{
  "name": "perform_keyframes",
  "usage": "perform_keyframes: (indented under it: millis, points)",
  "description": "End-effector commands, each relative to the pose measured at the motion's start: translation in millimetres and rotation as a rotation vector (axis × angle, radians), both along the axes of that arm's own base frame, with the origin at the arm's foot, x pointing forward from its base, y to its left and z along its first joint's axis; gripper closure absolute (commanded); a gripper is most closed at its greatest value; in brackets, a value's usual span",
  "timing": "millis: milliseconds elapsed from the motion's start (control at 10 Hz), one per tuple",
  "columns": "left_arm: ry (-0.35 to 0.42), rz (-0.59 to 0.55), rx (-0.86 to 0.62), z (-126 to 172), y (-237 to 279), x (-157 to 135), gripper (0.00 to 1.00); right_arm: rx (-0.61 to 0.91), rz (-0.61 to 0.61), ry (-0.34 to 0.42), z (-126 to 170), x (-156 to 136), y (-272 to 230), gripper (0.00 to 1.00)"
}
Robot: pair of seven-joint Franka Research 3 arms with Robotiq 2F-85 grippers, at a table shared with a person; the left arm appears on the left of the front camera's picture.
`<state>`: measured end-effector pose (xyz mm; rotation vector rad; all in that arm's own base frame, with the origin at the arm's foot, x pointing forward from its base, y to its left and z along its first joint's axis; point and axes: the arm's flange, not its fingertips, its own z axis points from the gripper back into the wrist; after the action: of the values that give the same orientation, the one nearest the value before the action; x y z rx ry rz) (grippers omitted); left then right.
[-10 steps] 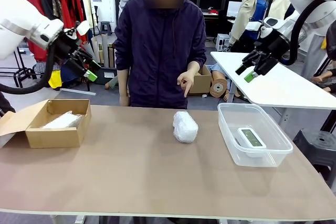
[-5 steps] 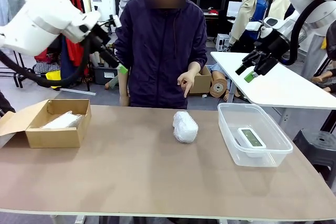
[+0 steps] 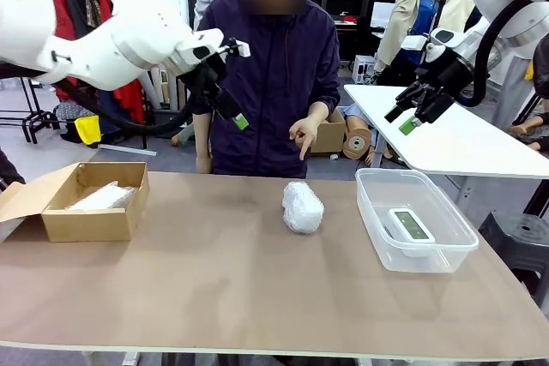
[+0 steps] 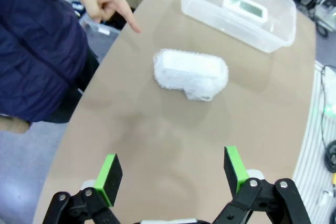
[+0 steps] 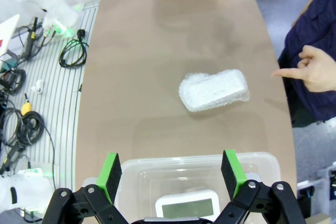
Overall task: Separate and place wrapped and unwrapped clocks.
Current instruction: Pick up the Digital clock indicated by the person.
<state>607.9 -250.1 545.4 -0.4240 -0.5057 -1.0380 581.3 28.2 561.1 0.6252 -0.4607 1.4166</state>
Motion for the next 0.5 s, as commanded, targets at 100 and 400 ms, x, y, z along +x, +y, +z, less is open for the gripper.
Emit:
perform_keyframes:
  millis: [100,400]
  points:
    - [-0.018,0.012,0.158,-19,-34,36,0.00,-0.017,0.006,-0.002,1,-2,1,0.00]
    - [-0.008,-0.017,0.128,-32,-34,27,0.00,-0.017,0.006,-0.002,1,-2,1,0.00]
